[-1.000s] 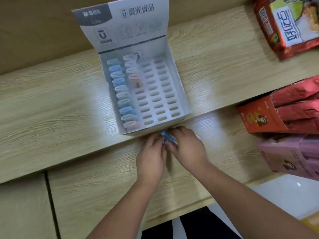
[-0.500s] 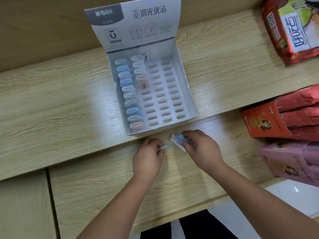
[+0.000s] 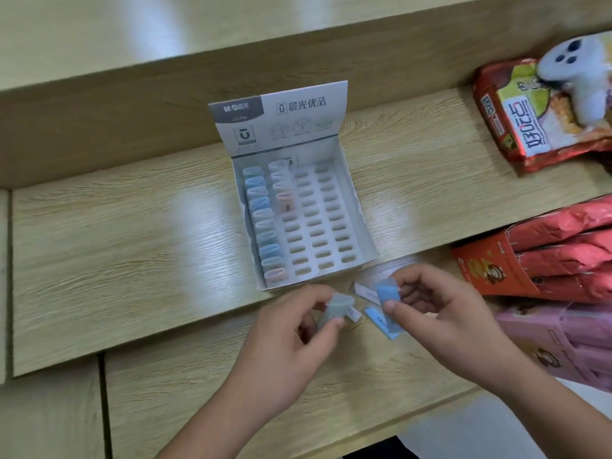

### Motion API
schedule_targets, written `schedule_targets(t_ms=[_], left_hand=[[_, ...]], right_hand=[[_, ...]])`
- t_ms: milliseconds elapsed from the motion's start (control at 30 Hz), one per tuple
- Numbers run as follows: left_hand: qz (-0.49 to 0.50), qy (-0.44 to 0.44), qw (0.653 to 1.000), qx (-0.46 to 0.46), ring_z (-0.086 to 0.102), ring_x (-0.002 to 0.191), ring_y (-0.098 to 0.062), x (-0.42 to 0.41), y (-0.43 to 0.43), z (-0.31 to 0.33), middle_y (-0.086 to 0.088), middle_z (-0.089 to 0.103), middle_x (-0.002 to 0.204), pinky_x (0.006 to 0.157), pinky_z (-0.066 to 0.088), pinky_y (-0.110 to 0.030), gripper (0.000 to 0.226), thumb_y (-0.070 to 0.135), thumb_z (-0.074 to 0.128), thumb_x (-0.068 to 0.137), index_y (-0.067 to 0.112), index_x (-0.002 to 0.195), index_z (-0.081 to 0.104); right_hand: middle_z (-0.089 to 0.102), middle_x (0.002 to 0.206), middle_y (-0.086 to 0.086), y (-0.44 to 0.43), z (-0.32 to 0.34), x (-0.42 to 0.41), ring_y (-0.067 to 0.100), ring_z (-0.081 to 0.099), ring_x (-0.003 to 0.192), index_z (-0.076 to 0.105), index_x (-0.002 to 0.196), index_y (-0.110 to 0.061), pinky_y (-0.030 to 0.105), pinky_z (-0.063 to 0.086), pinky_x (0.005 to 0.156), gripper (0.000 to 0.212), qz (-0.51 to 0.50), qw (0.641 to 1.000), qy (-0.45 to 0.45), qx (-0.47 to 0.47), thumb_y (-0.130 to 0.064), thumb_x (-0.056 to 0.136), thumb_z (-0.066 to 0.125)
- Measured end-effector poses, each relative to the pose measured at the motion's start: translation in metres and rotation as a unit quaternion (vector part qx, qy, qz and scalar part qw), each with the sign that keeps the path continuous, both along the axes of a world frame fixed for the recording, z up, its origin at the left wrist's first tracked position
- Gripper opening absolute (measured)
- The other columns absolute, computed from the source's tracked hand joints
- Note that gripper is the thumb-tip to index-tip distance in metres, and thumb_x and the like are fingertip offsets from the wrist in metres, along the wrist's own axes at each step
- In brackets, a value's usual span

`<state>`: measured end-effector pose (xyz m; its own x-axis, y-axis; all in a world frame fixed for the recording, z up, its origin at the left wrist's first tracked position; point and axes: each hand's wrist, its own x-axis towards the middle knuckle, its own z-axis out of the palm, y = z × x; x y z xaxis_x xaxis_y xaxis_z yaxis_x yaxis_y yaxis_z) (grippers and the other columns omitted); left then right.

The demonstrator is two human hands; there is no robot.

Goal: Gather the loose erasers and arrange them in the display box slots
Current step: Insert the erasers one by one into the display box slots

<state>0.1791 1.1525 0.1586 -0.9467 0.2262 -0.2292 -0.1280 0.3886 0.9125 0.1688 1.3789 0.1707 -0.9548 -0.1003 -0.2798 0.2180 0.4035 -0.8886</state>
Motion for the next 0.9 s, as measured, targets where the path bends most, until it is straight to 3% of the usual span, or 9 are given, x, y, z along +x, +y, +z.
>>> schedule_targets(t_ms=[133, 233, 300, 400, 533, 700, 900], left_hand=[[0.016, 0.048, 0.997, 0.059, 0.049, 0.057, -0.006, -0.02, 0.0, 0.043, 0.006, 0.059, 0.067, 0.054, 0.042, -0.024, 0.01, 0.033, 0.064, 0.086, 0.034, 0.095, 0.068], [0.042, 0.073, 0.993, 0.084, 0.055, 0.06, -0.022, -0.038, -0.002, 0.062, -0.001, 0.064, 0.07, 0.055, 0.046, -0.035, 0.013, 0.041, 0.06, 0.086, 0.034, 0.094, 0.068], [0.078, 0.083, 0.989, 0.094, 0.059, 0.065, -0.027, -0.05, -0.005, 0.067, -0.004, 0.067, 0.074, 0.059, 0.051, -0.041, 0.015, 0.043, 0.061, 0.085, 0.034, 0.093, 0.07], [0.157, 0.104, 0.979, 0.073, 0.063, 0.069, -0.021, -0.068, -0.014, 0.061, -0.002, 0.068, 0.082, 0.063, 0.055, -0.042, 0.008, 0.036, 0.062, 0.087, 0.037, 0.09, 0.069], [0.256, 0.121, 0.958, 0.047, 0.064, 0.076, -0.016, -0.081, -0.022, 0.046, -0.001, 0.068, 0.089, 0.066, 0.051, -0.031, 0.016, 0.023, 0.062, 0.095, 0.038, 0.091, 0.066], [0.271, 0.118, 0.955, 0.033, 0.066, 0.084, -0.014, -0.082, -0.019, 0.038, 0.004, 0.068, 0.096, 0.07, 0.054, -0.033, 0.019, 0.022, 0.059, 0.095, 0.04, 0.096, 0.064], [0.272, 0.129, 0.954, 0.017, 0.067, 0.093, -0.013, -0.08, -0.02, 0.036, 0.009, 0.068, 0.101, 0.076, 0.057, -0.039, 0.018, 0.025, 0.057, 0.096, 0.041, 0.1, 0.063]], right_hand=[[0.067, 0.081, 0.001, -0.006, 0.037, -0.022, 0.01, 0.062, 0.069, 0.068, 0.087, -0.028, 0.021, 0.05, 0.065, 0.016, -0.011, 0.998, 0.051, -0.038, -0.018, 0.079, 0.078], [0.068, 0.08, -0.005, -0.019, 0.052, -0.045, 0.008, 0.063, 0.07, 0.068, 0.086, -0.036, 0.017, 0.05, 0.065, 0.011, -0.034, 0.993, 0.097, -0.063, -0.034, 0.081, 0.077], [0.07, 0.084, -0.006, -0.03, 0.054, -0.062, 0.009, 0.066, 0.074, 0.068, 0.087, -0.038, 0.021, 0.054, 0.069, 0.012, -0.042, 0.99, 0.111, -0.078, -0.028, 0.083, 0.075], [0.069, 0.09, -0.008, -0.051, 0.049, -0.086, 0.015, 0.068, 0.077, 0.066, 0.092, -0.037, 0.035, 0.06, 0.071, 0.019, -0.03, 0.989, 0.122, -0.079, -0.023, 0.083, 0.074], [0.065, 0.087, -0.015, -0.077, 0.04, -0.112, 0.007, 0.066, 0.073, 0.064, 0.094, -0.041, 0.017, 0.052, 0.065, 0.031, 0.018, 0.99, 0.136, -0.028, -0.014, 0.084, 0.073], [0.07, 0.085, -0.02, -0.089, 0.023, -0.125, -0.001, 0.066, 0.083, 0.068, 0.096, -0.035, 0.033, 0.056, 0.078, 0.017, 0.072, 0.982, 0.157, 0.082, -0.027, 0.083, 0.074], [0.063, 0.089, -0.021, -0.089, 0.017, -0.124, -0.002, 0.063, 0.081, 0.066, 0.088, -0.034, 0.033, 0.055, 0.074, 0.014, 0.087, 0.969, 0.191, 0.133, -0.028, 0.081, 0.076]])
